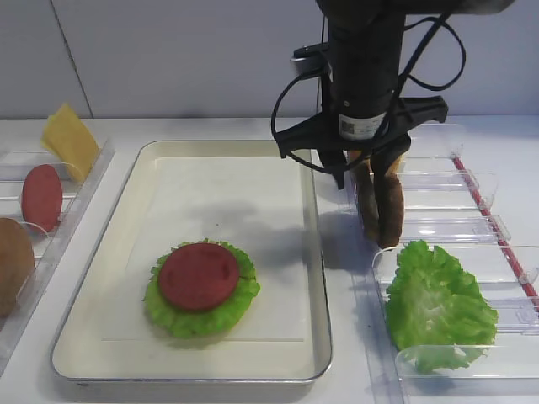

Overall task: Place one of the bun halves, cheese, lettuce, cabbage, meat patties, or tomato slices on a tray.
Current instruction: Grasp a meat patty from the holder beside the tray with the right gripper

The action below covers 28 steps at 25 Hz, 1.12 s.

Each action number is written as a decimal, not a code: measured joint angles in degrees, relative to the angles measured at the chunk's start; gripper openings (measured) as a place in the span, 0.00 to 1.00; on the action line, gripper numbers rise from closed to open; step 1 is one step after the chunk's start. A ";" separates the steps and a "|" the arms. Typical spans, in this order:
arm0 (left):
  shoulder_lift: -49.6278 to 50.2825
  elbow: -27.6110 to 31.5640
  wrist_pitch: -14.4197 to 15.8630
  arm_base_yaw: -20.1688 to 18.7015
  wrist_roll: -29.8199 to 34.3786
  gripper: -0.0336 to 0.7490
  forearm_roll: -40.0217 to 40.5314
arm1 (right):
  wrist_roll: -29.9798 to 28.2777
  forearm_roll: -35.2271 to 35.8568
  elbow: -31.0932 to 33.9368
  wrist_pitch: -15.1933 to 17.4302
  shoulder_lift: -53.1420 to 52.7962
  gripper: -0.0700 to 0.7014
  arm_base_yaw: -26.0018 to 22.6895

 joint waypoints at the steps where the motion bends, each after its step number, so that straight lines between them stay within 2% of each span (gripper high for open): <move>1: 0.00 0.00 0.00 0.00 0.00 0.63 0.00 | 0.00 0.00 0.00 0.00 0.00 0.54 0.00; 8: 0.00 0.00 0.00 0.00 0.00 0.63 0.00 | 0.13 -0.13 0.00 0.00 0.00 0.37 0.00; 16: 0.00 0.00 0.00 0.00 0.00 0.63 0.00 | 0.26 -0.35 0.00 0.00 0.00 0.28 0.00; 28: 0.00 0.00 0.00 0.00 0.00 0.63 0.00 | 0.39 -0.47 -0.71 0.91 0.00 0.27 0.00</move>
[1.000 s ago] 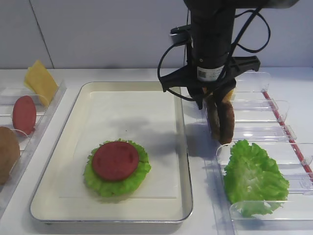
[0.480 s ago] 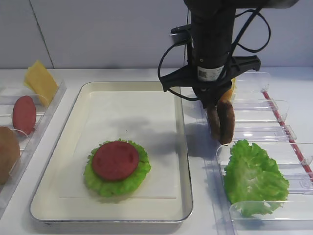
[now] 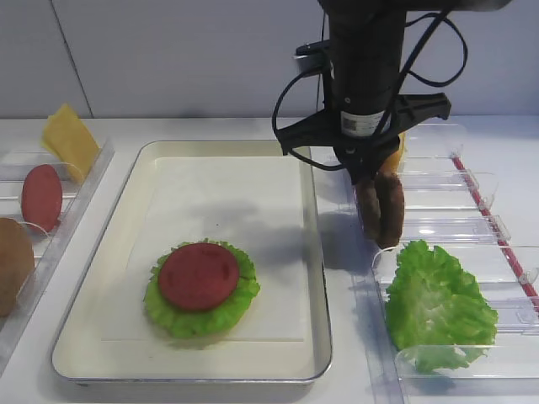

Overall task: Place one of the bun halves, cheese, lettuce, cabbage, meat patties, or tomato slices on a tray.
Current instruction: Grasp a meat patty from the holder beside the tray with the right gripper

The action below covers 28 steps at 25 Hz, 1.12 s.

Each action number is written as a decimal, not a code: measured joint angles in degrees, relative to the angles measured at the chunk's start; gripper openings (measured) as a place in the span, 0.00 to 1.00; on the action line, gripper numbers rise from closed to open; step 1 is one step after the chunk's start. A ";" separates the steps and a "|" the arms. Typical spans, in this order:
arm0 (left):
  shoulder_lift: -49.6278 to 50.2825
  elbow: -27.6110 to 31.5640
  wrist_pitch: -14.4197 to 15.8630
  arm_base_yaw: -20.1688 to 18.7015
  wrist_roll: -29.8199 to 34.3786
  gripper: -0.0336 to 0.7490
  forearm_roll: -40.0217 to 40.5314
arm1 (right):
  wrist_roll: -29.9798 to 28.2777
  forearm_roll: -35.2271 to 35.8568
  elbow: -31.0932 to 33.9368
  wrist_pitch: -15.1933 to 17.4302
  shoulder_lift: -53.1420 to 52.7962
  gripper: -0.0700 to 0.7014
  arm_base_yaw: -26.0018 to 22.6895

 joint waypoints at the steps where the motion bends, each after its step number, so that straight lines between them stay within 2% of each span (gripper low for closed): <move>1: 0.00 0.00 0.00 0.00 0.00 0.63 0.00 | 0.00 0.00 -0.39 0.30 0.10 0.27 0.00; 5: 0.00 0.00 0.00 0.00 0.00 0.63 0.00 | 0.00 0.33 -3.25 1.56 0.56 0.27 0.00; 9: 0.00 0.00 0.00 0.00 0.00 0.63 0.00 | -0.27 1.35 -6.96 1.14 0.45 0.27 0.00; 17: 0.00 0.00 0.00 0.00 0.00 0.63 0.00 | -5.54 8.40 -11.86 1.12 0.45 0.27 0.00; 22: 0.00 0.00 0.00 0.00 0.00 0.63 0.00 | -9.64 13.41 -12.84 1.23 -0.32 0.27 0.10; 28: 0.00 0.00 0.00 0.00 0.00 0.63 0.00 | -12.21 14.21 -12.84 1.33 -5.25 0.27 0.10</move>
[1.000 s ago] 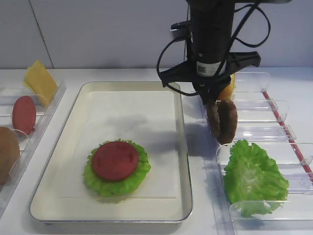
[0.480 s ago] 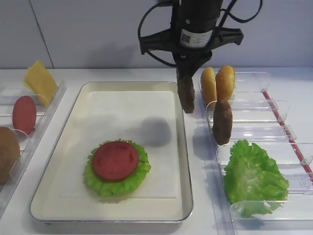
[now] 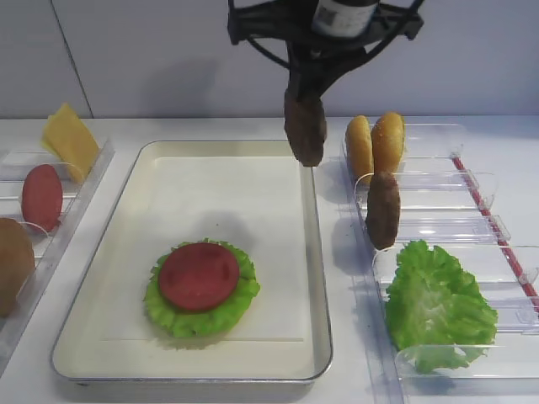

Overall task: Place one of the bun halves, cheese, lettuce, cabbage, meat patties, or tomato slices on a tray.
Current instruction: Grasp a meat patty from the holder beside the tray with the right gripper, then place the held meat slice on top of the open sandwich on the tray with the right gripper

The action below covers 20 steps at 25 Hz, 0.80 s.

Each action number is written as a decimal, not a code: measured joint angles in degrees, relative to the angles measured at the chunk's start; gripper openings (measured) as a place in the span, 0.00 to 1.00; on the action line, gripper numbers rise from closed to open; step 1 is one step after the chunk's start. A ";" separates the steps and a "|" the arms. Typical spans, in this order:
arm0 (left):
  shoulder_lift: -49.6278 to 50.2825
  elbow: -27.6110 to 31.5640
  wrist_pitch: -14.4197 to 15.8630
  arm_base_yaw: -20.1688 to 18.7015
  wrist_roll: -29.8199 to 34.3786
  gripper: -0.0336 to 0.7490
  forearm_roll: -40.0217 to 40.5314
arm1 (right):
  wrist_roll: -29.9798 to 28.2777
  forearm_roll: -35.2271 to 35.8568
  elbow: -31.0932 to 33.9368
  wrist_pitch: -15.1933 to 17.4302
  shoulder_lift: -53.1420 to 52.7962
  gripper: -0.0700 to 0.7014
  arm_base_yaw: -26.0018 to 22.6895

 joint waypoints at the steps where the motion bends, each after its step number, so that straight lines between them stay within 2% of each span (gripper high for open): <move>1: 0.00 0.00 0.00 0.00 0.00 0.63 0.00 | -0.63 0.26 0.00 0.26 -1.15 0.27 0.00; 10: 0.00 0.00 0.00 0.00 0.00 0.63 0.00 | -4.88 5.01 0.61 0.77 -10.81 0.27 0.00; 17: 0.00 0.00 0.00 0.00 0.00 0.63 0.00 | -7.41 10.96 11.27 0.88 -18.44 0.27 0.00; 20: 0.00 0.00 0.00 0.00 0.00 0.63 0.00 | -10.53 16.55 17.14 -1.63 -20.68 0.27 0.00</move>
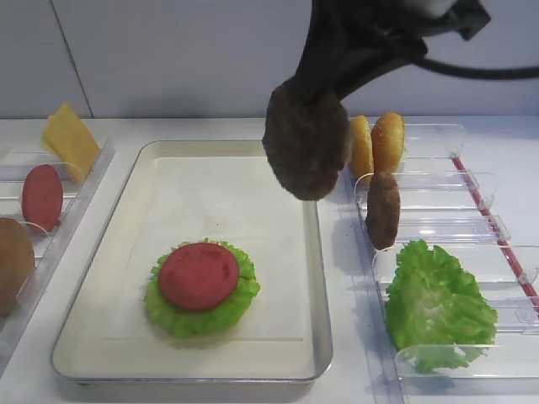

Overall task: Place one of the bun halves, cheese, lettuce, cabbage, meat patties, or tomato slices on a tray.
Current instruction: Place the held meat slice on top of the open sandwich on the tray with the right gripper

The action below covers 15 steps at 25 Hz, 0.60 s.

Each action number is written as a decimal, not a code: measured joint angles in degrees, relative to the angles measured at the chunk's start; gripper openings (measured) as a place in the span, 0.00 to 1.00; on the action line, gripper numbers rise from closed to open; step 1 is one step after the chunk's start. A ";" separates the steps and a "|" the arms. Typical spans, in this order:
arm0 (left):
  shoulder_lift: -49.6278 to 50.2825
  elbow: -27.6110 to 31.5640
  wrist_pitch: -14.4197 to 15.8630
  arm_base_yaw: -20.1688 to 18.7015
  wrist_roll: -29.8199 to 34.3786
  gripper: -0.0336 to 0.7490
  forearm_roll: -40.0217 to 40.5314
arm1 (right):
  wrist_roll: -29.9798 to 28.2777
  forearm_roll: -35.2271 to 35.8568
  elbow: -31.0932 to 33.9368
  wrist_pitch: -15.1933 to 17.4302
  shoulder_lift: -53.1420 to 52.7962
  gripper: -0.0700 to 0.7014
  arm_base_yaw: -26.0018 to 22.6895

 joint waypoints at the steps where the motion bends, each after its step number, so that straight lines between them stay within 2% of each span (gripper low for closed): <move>1: 0.00 0.00 0.00 0.00 0.00 0.63 0.00 | -1.55 1.78 1.75 -0.74 -0.49 0.27 0.00; 5: 0.00 0.00 0.00 0.00 0.00 0.63 0.00 | -6.99 8.74 6.74 -2.52 -0.95 0.27 0.00; 15: 0.00 0.00 0.00 0.00 0.00 0.63 0.00 | -17.09 21.07 15.52 -10.69 -1.04 0.26 0.00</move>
